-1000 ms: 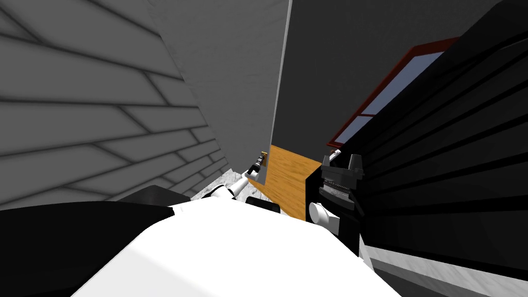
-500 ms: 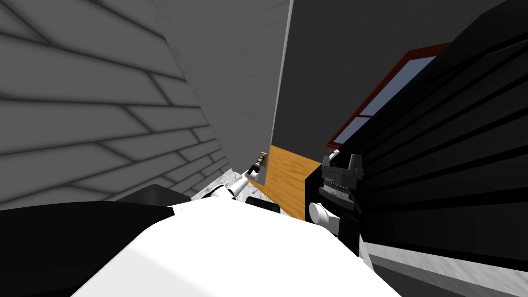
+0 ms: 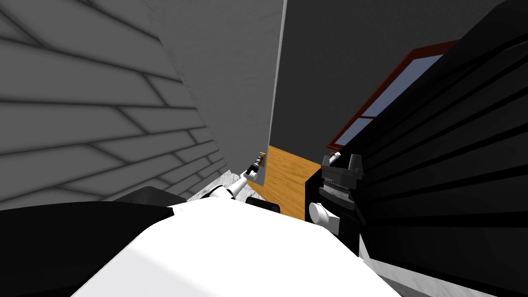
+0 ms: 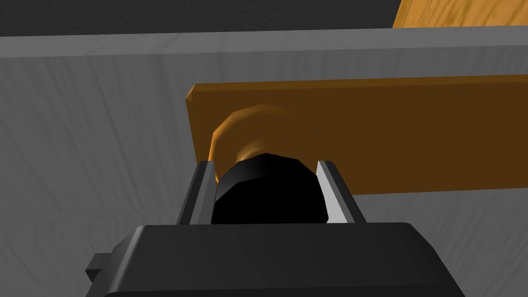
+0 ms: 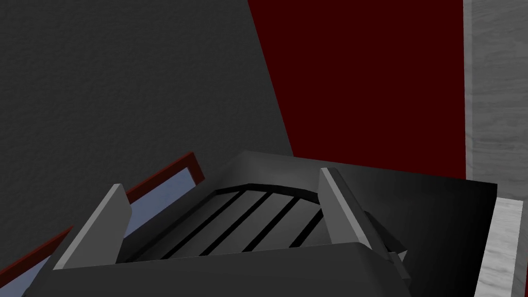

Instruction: Push the door open

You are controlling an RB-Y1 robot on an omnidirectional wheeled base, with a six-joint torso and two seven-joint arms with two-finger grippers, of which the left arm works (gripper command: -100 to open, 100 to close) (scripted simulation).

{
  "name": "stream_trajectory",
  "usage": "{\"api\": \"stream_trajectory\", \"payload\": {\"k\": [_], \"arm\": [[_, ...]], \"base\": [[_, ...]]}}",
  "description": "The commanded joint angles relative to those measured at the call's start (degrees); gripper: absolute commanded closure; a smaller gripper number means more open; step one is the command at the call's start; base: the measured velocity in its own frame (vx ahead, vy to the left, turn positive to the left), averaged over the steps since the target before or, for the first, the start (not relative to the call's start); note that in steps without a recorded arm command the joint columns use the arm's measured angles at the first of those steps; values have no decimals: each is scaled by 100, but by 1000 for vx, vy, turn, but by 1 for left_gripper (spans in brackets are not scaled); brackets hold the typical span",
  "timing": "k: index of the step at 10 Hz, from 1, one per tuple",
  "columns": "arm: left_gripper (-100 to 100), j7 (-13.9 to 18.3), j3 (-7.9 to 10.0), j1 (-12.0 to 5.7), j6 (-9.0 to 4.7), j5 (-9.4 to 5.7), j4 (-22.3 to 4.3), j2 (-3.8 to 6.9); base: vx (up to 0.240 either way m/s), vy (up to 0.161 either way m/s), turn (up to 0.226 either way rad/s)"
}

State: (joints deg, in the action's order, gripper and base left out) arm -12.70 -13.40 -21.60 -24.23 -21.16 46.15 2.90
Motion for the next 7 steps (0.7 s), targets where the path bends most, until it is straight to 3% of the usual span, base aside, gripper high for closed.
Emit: {"api": "stream_trajectory", "payload": {"k": [1, 4, 7], "arm": [[100, -16, 118, -52, -30, -33, 0, 91], [100, -47, 271, -58, -39, -83, -27, 164], [100, -91, 481, -66, -52, -152, -65, 244]], "base": [[156, -105, 41], [164, -91, 43], [178, -141, 83]]}}
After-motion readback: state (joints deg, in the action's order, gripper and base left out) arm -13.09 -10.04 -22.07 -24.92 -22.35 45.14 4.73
